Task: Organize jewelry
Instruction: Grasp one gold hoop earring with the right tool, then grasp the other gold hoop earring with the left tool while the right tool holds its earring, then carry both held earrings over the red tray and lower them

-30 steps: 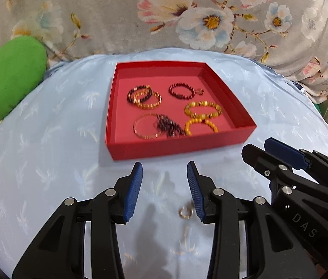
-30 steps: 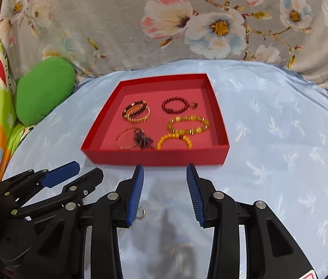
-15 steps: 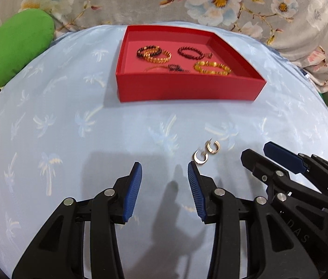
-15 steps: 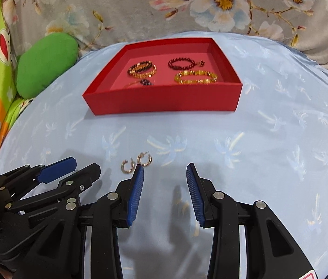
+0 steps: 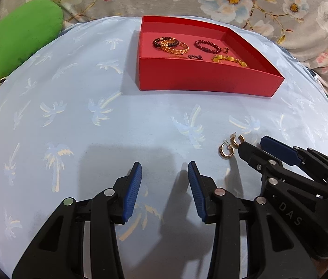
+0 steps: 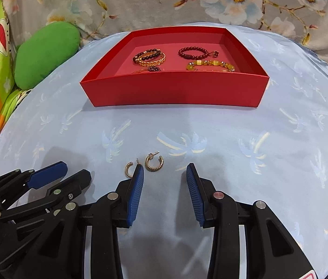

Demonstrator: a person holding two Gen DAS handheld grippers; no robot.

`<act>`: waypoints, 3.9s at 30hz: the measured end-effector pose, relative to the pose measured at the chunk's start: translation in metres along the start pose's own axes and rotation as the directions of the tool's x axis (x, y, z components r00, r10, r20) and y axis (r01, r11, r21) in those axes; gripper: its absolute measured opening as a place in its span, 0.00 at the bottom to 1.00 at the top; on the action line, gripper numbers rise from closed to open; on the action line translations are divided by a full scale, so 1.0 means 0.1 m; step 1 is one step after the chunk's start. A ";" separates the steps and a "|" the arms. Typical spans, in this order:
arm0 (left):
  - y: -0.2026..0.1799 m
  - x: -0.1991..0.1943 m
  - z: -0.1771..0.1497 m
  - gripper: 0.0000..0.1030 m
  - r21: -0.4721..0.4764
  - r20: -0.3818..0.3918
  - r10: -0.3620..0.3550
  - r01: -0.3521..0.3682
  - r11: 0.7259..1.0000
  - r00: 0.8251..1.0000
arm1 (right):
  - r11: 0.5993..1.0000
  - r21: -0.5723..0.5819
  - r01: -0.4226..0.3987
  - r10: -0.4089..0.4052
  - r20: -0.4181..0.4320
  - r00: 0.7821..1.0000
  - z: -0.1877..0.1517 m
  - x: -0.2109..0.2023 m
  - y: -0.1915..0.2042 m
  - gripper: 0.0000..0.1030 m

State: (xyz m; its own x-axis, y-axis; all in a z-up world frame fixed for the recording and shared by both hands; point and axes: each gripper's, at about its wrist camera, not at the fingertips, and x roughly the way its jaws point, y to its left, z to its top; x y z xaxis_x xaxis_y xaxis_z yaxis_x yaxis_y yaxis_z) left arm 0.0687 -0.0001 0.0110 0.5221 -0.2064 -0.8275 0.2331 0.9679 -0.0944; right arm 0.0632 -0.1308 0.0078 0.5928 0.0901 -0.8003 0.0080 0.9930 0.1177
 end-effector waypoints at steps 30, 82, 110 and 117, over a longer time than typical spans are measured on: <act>-0.01 0.02 0.08 0.38 -0.010 0.002 0.003 -0.003 1.000 1.000 | 1.000 -0.017 -0.022 0.022 -0.004 1.000 0.12 0.12 0.00 0.16; -0.67 0.14 0.11 0.16 0.130 -0.004 -0.020 0.020 0.991 1.000 | 0.995 0.101 0.021 -0.024 0.032 0.999 -0.05 -0.18 -0.53 0.15; -0.40 -0.37 0.75 0.16 0.089 0.132 -0.017 0.005 0.996 0.991 | 0.999 0.040 -0.031 0.025 0.145 0.989 0.68 -0.57 -0.26 0.15; -0.43 -0.35 1.01 0.16 0.100 0.157 -0.013 -0.002 0.995 0.988 | 1.000 0.010 -0.019 0.017 0.159 0.987 0.88 -0.51 -0.21 0.15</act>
State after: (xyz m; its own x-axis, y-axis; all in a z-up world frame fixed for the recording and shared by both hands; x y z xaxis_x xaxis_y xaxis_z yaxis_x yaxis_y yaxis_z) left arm 0.1237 -0.0488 0.1003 0.6410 -0.2392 -0.7293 0.3125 0.9492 -0.0367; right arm 0.1039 -0.1627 0.0983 0.7134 0.0935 -0.6945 0.0047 0.9904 0.1382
